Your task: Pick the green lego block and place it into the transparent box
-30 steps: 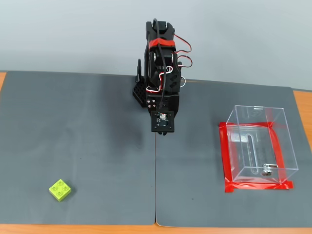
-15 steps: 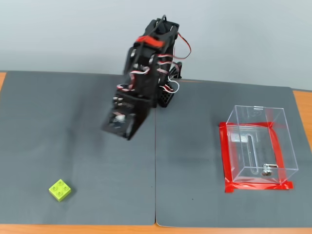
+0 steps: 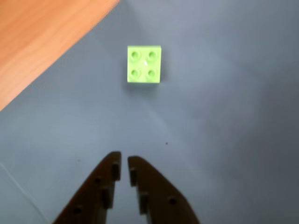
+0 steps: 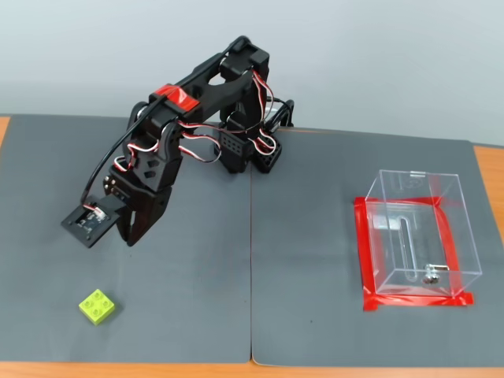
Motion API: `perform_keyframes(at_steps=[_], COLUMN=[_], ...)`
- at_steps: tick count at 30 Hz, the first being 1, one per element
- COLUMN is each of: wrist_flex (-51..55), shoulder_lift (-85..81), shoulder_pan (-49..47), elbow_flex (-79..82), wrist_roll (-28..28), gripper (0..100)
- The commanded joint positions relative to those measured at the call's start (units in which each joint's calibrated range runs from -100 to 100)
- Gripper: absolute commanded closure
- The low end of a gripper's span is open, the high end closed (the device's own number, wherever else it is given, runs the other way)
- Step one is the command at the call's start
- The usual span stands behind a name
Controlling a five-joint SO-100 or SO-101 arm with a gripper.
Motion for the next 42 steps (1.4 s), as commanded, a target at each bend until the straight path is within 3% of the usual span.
perform_keyframes(at_steps=[1,13,16,20,25,42], wrist_flex=[-6.3,-17.2,-17.2,-17.2,-17.2,-28.5], shoulder_lift=[3.3,11.4,11.9,13.5,16.0,22.0], shoulder_pan=[0.2,0.0,-0.3,-0.3,-0.6,-2.1], elbow_flex=[-4.3,-4.6,-4.4,-4.0,-4.6,-4.0], wrist_roll=[0.0,0.0,0.0,0.0,0.0,0.0], gripper=[98,97,90,71,62,61])
